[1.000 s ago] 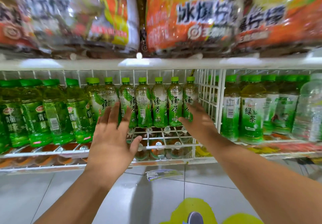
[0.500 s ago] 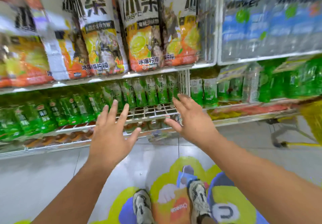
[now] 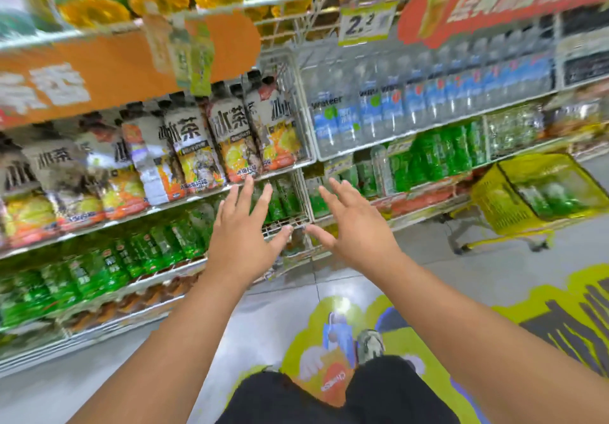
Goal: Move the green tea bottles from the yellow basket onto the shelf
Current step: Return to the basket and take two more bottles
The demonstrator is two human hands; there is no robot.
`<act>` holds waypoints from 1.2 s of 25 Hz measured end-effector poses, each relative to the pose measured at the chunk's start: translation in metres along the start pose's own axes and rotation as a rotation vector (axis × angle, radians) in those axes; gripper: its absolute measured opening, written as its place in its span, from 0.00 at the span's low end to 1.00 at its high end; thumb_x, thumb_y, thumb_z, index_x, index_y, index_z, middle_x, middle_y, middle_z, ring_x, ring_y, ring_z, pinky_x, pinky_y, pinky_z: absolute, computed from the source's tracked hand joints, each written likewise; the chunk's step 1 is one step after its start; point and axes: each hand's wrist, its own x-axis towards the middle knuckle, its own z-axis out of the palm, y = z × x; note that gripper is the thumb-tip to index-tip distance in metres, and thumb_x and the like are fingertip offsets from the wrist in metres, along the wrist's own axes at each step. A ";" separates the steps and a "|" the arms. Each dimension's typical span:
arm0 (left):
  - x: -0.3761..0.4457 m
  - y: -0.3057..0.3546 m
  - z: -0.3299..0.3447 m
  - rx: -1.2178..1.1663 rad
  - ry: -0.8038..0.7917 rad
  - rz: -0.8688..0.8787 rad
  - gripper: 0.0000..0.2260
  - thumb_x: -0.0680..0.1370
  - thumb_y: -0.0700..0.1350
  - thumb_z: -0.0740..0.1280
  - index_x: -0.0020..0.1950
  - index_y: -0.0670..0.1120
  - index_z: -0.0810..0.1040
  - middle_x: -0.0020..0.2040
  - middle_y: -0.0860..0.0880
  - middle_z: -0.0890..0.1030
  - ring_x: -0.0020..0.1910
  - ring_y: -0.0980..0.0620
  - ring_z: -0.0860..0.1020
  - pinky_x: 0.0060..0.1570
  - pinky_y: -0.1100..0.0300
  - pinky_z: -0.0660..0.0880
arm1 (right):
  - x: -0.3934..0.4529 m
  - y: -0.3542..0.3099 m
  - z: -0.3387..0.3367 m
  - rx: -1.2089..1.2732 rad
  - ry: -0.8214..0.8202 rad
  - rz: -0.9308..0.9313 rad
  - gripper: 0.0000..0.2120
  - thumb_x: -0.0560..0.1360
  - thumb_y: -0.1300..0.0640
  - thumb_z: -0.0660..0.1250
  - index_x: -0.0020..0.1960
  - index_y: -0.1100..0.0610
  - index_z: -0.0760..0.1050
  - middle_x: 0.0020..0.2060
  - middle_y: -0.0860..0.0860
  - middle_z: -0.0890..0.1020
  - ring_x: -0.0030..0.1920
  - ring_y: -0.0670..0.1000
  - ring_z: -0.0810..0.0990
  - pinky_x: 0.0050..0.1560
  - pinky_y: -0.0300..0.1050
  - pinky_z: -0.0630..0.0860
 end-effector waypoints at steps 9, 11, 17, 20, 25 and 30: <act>0.012 0.150 -0.036 0.055 0.039 0.248 0.36 0.80 0.69 0.53 0.84 0.57 0.48 0.85 0.48 0.44 0.83 0.45 0.44 0.80 0.47 0.44 | -0.082 0.107 -0.092 -0.032 0.106 0.158 0.44 0.74 0.29 0.43 0.81 0.52 0.60 0.81 0.52 0.59 0.81 0.54 0.56 0.78 0.52 0.58; 0.010 0.206 -0.027 0.049 0.045 0.268 0.36 0.80 0.69 0.53 0.84 0.56 0.49 0.85 0.48 0.45 0.83 0.44 0.45 0.80 0.46 0.45 | -0.115 0.154 -0.111 -0.020 0.098 0.214 0.45 0.72 0.28 0.40 0.82 0.52 0.57 0.82 0.52 0.56 0.82 0.53 0.53 0.79 0.52 0.56; 0.003 0.384 0.011 0.032 0.036 0.387 0.36 0.80 0.69 0.53 0.84 0.55 0.50 0.85 0.47 0.47 0.83 0.44 0.47 0.80 0.45 0.48 | -0.211 0.293 -0.162 -0.032 0.164 0.357 0.38 0.79 0.31 0.53 0.81 0.52 0.59 0.81 0.53 0.58 0.81 0.55 0.55 0.78 0.54 0.59; 0.010 0.460 0.024 0.033 0.008 0.468 0.36 0.80 0.69 0.55 0.84 0.55 0.51 0.84 0.46 0.48 0.83 0.42 0.49 0.80 0.45 0.48 | -0.243 0.352 -0.189 -0.054 0.136 0.464 0.42 0.76 0.29 0.46 0.82 0.53 0.57 0.82 0.53 0.56 0.81 0.56 0.54 0.79 0.54 0.58; 0.046 0.557 0.056 0.028 -0.043 0.580 0.37 0.78 0.70 0.52 0.84 0.56 0.52 0.84 0.45 0.50 0.82 0.41 0.51 0.80 0.43 0.49 | -0.265 0.439 -0.203 -0.075 0.226 0.560 0.41 0.76 0.31 0.48 0.78 0.56 0.67 0.78 0.57 0.67 0.77 0.60 0.66 0.72 0.59 0.70; 0.127 0.642 0.105 0.061 -0.051 0.687 0.38 0.78 0.71 0.50 0.84 0.54 0.52 0.84 0.44 0.50 0.82 0.40 0.52 0.80 0.42 0.53 | -0.238 0.532 -0.205 -0.087 0.252 0.662 0.38 0.76 0.33 0.53 0.76 0.56 0.69 0.75 0.58 0.71 0.74 0.61 0.70 0.68 0.59 0.75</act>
